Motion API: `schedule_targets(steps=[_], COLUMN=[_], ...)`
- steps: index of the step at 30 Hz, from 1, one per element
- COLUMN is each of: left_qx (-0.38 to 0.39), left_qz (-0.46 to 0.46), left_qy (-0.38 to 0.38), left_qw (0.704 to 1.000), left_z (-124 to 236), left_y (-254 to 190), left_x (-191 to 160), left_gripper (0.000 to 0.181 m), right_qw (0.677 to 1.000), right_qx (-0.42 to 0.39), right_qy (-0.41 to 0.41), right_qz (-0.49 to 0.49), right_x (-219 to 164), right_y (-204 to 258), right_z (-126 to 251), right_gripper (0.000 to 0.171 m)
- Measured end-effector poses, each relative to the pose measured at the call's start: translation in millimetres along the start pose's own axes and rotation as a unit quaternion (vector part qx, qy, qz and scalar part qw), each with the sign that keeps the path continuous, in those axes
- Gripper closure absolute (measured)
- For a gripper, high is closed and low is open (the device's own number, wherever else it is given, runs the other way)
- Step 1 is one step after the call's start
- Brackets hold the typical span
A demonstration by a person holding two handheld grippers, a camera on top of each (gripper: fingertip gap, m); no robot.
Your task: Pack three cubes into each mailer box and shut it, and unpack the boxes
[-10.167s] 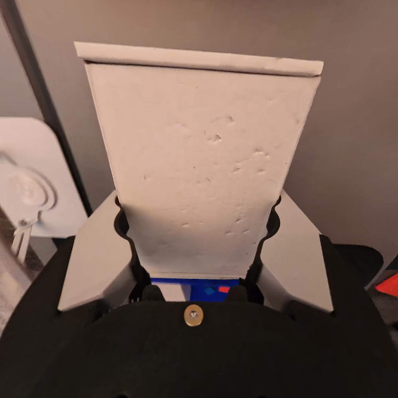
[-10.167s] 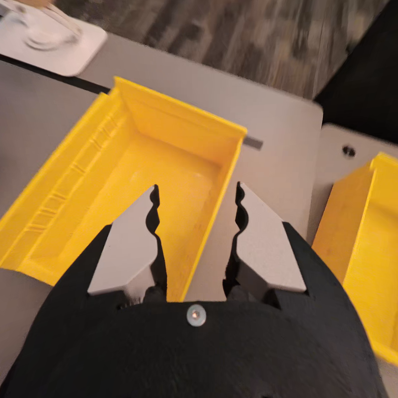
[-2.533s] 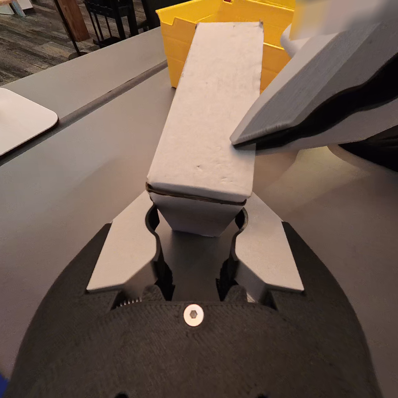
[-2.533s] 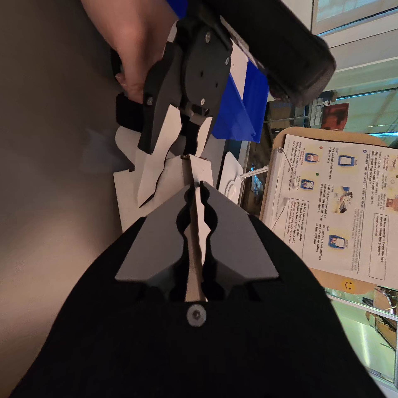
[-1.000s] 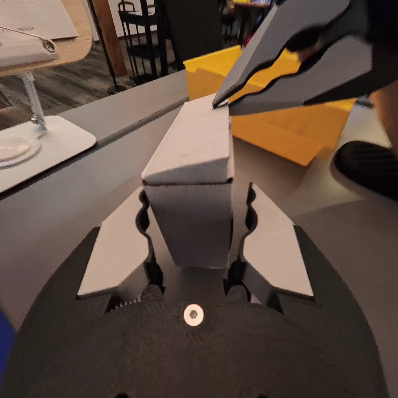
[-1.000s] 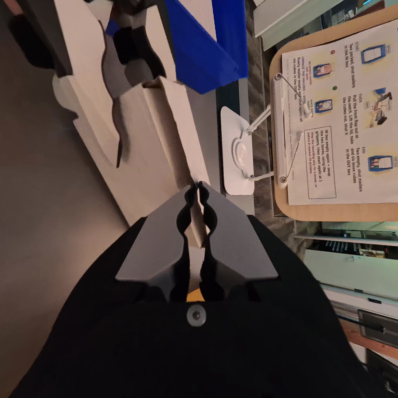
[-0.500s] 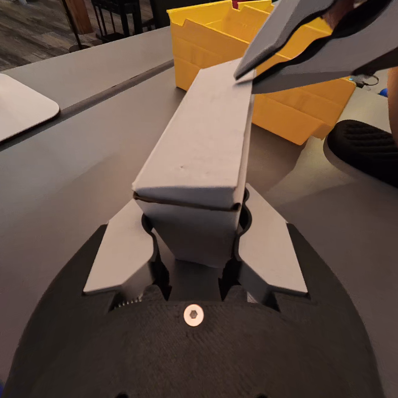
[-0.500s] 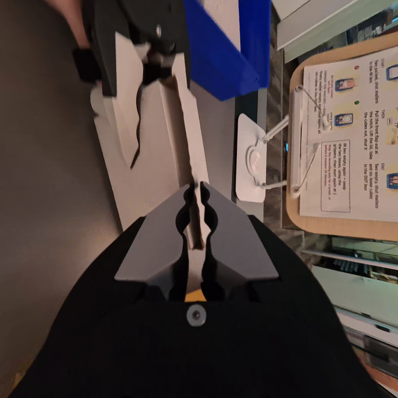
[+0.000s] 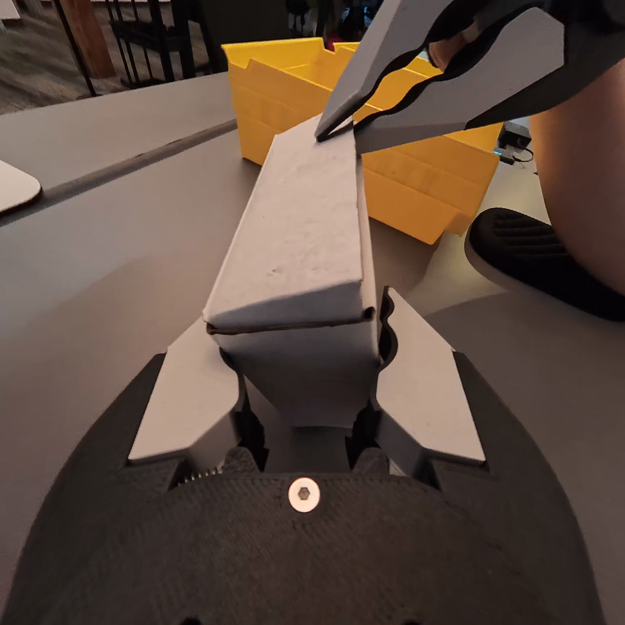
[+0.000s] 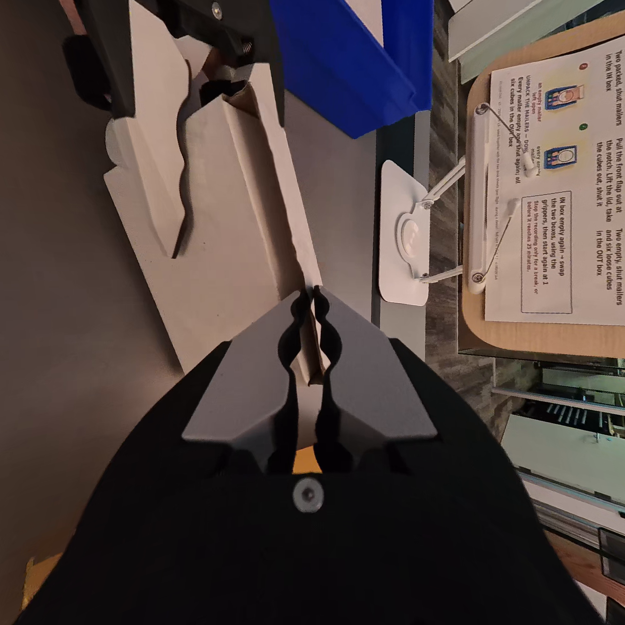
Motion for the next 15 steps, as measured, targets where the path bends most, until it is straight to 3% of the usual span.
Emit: schedule_targets(steps=[3,8,15], left_qx=[0.001,0.052,0.077], left_qz=[-0.001,-0.083,-0.103], left_qy=[0.014,0.026,0.039], left_qw=[1.0,0.995,0.991], left_z=[-1,-1,1], left_y=[2,5,10], left_x=[0,0,0], left_gripper=[0.102,0.103,0.104], right_qw=[1.0,0.998,0.996], right_qx=[-0.003,0.015,0.004], right_qy=[0.005,-0.024,-0.015], right_qz=[-0.012,-0.056,-0.091], right_x=[1,7,17], right_y=[-2,-6,-12], right_z=[0,9,11], right_gripper=[0.168,0.166,0.165])
Point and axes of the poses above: each gripper's, where its closed fingertips meet, z back along the fingers, x out of its top, y = z × x across the jaws, the point moved 7 cm from there along z, back along the fingers, and after that the axes turned 15 degrees about x, right-handed, at the moved point
